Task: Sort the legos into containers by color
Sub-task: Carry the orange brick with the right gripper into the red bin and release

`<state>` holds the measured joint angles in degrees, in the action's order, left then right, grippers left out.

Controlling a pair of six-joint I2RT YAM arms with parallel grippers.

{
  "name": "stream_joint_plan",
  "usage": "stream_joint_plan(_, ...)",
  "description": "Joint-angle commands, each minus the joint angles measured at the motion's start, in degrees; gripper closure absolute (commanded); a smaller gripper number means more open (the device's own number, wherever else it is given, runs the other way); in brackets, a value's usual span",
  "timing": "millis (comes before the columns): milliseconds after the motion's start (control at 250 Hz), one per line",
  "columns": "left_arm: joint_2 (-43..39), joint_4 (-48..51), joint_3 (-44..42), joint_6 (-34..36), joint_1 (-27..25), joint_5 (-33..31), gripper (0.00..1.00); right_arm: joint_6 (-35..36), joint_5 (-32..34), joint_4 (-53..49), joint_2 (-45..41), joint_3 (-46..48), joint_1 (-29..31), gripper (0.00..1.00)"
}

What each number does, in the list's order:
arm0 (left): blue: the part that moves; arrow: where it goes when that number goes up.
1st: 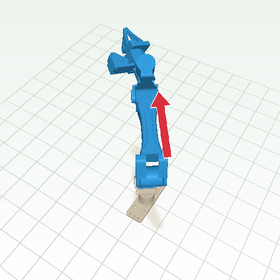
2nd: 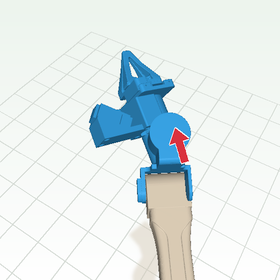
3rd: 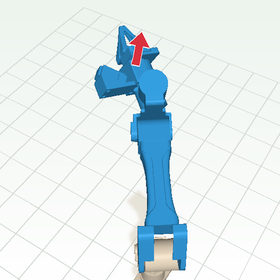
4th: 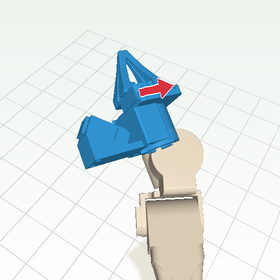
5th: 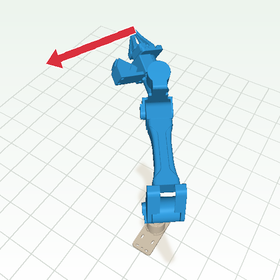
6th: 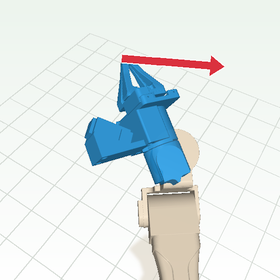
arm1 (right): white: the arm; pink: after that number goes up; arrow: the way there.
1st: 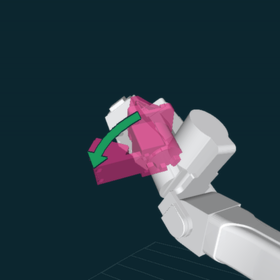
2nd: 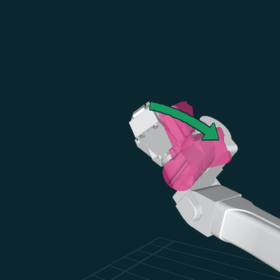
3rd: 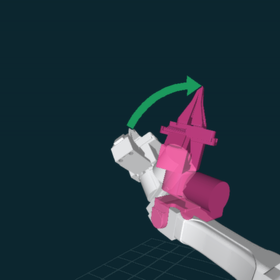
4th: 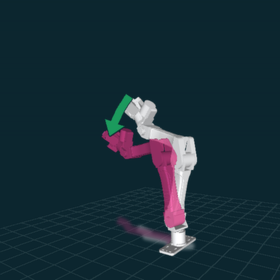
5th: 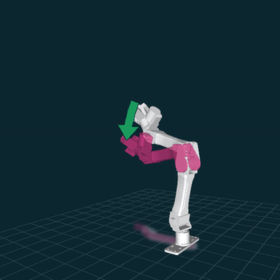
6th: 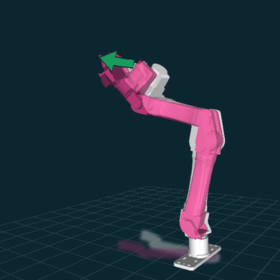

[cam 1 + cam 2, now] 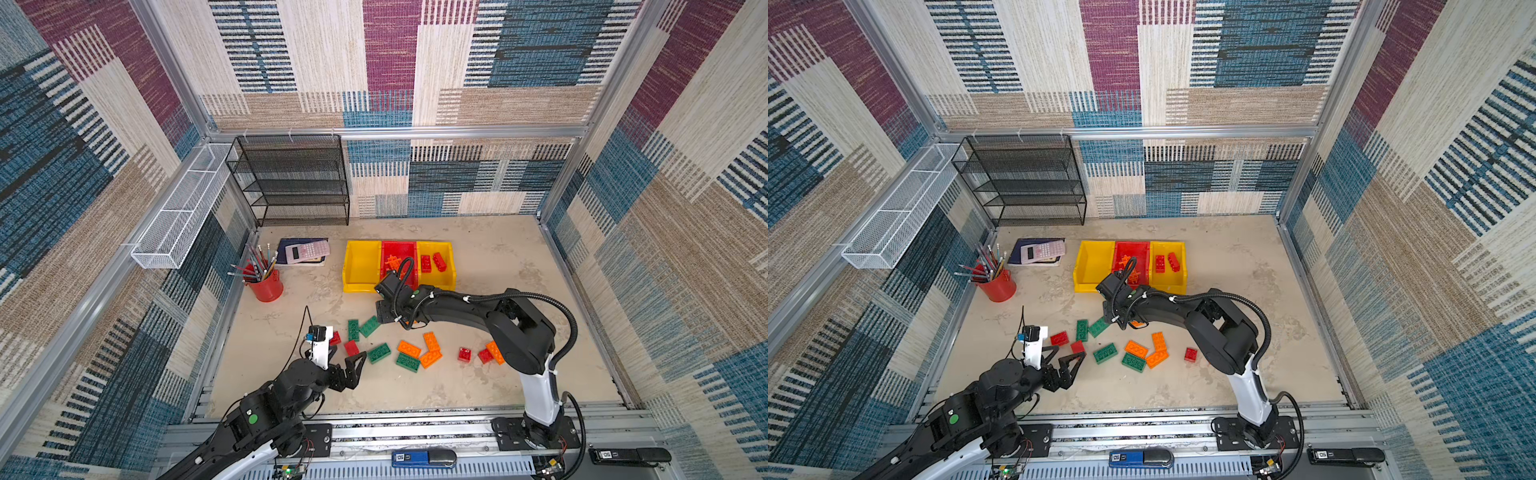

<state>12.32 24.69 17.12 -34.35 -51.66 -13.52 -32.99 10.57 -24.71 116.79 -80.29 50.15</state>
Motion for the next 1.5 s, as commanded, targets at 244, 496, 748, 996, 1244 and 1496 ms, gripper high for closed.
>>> stream_joint_plan(244, -0.1, 0.3, 0.0, 1.6, 0.0, -0.5, 0.01, -2.1, 2.0, -2.6, 2.4, -1.7, 0.1, 0.43)
stream_joint_plan(496, 0.0, -0.2, 0.1, 1.6, 0.1, 0.0, 0.01, -1.8, 2.4, -3.8, -1.7, -1.2, 0.4, 0.57)
stream_joint_plan(748, 2.8, -2.4, 0.7, 1.7, 0.0, 1.5, 0.01, 2.1, 5.8, -5.7, -8.1, -4.2, -1.1, 0.56)
stream_joint_plan(996, 8.7, -6.2, 2.3, 2.2, 0.0, 3.6, 0.01, 8.0, 4.0, -3.2, -3.8, -11.2, -7.7, 0.56)
stream_joint_plan(1244, 16.6, -9.7, 5.8, 4.3, 0.0, 4.0, 0.01, 12.0, 2.2, -4.5, 5.9, -24.1, -12.5, 0.56)
stream_joint_plan(1496, 20.6, -11.7, 8.2, 4.9, 0.0, 5.0, 0.01, 15.9, 1.4, -6.6, 11.8, -31.8, -14.2, 0.38)
